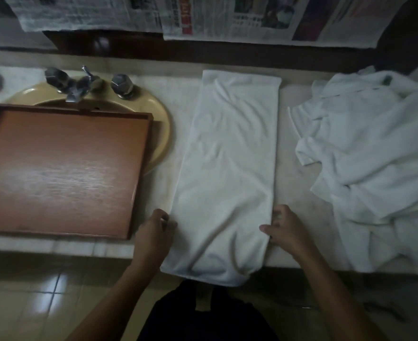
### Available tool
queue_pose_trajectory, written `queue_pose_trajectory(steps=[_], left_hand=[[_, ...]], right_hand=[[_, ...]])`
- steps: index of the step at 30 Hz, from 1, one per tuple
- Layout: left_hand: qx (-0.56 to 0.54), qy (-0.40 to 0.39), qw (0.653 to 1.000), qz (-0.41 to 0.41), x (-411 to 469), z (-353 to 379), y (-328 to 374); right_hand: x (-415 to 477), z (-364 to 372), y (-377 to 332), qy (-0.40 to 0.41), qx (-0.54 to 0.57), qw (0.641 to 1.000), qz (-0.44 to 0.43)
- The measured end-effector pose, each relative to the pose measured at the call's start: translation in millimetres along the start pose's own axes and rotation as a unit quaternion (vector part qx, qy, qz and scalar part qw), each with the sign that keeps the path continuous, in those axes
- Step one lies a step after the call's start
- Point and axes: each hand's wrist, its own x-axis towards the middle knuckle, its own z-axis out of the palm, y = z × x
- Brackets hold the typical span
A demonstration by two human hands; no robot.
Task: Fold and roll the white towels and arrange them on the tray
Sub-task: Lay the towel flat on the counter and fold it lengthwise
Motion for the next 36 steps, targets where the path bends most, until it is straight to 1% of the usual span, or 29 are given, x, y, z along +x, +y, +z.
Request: queue_pose_trajectory(steps=[3, 5, 10, 12, 13, 16, 19, 20, 21, 23, 25, 26, 28, 30, 31, 33, 36], left_hand=[[0.007, -0.038, 0.999, -0.010, -4, 3, 4], [0.022, -0.045, 0.999, 0.003, -8, 7, 12], [0.036, 0.026, 0.993, 0.105, -3, 24, 40], [0.031, 0.033, 0.990, 0.135, 6, 32, 52], [0.023, 0.034, 0.990, 0.133, 12, 34, 57], [0.005, 0.028, 0.995, 0.092, 27, 33, 56], [0.004, -0.002, 0.998, 0.063, 23, 31, 51], [0.018, -0.001, 0.998, 0.067, 19, 31, 49], [0.045, 0.014, 0.995, 0.090, 17, 32, 48], [0.113, 0.053, 0.982, 0.139, 17, 37, 51], [0.119, 0.083, 0.973, 0.180, 26, 45, 68], [0.112, 0.078, 0.969, 0.208, 34, 51, 80], [0.123, 0.028, 0.954, 0.273, 53, 66, 99], [0.161, -0.027, 0.930, 0.328, 72, 83, 105], [0.183, -0.041, 0.921, 0.341, 80, 88, 102], [0.208, -0.039, 0.913, 0.348, 89, 89, 89], [0.183, 0.017, 0.928, 0.323, 92, 77, 62]], right_hand=[[-10, -6, 3, 0.068, -0.029, 0.997, -0.025], [-17, -8, 3, 0.099, -0.037, 0.994, -0.036], [-4, -5, -10, 0.143, -0.022, 0.988, -0.053], [8, -4, -20, 0.160, -0.017, 0.985, -0.057], [14, -4, -23, 0.167, -0.018, 0.984, -0.064], [28, -8, -23, 0.176, -0.029, 0.981, -0.072], [30, -12, -13, 0.176, -0.054, 0.978, -0.094], [29, -12, -10, 0.179, -0.061, 0.977, -0.102], [28, -10, -9, 0.187, -0.070, 0.973, -0.112], [30, -5, -9, 0.228, -0.105, 0.957, -0.146], [36, 5, -17, 0.275, -0.159, 0.925, -0.208], [42, 10, -23, 0.289, -0.187, 0.906, -0.246], [56, 21, -39, 0.272, -0.243, 0.881, -0.300], [72, 30, -47, 0.236, -0.300, 0.868, -0.319], [79, 31, -48, 0.226, -0.323, 0.859, -0.327], [87, 29, -40, 0.220, -0.341, 0.847, -0.344], [91, 14, -20, 0.251, -0.319, 0.853, -0.328]])
